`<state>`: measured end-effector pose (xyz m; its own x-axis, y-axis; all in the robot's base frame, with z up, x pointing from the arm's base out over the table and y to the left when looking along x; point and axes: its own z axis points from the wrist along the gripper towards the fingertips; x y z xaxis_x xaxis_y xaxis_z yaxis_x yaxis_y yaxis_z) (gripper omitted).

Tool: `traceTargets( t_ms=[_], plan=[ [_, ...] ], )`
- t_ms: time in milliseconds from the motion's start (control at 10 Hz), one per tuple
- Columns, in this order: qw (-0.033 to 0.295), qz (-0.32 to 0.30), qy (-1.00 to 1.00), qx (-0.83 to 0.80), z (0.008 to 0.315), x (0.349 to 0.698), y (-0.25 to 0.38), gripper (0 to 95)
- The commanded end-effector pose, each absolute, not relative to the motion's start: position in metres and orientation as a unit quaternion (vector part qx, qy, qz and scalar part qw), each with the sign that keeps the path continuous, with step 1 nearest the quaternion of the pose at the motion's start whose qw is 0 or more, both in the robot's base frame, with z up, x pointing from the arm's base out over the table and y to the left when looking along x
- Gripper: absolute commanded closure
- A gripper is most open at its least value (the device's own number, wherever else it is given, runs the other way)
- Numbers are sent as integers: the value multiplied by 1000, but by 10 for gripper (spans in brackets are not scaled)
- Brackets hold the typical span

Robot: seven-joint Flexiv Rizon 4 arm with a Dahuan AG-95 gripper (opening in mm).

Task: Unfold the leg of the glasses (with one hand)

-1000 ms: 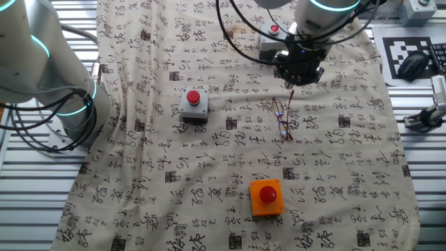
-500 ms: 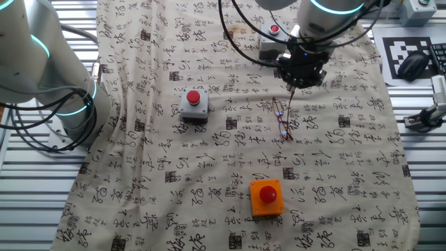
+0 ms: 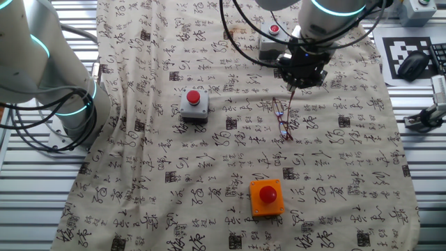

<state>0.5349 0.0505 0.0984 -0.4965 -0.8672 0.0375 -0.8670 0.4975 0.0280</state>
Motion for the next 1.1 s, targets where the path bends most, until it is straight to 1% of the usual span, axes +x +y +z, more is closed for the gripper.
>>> traceTargets(
  t_ms=[100, 1100],
  plan=[
    [23, -3, -867, 499, 100, 537, 53, 950],
    [23, -2, -865, 502, 93, 544, 56, 950]
  ],
)
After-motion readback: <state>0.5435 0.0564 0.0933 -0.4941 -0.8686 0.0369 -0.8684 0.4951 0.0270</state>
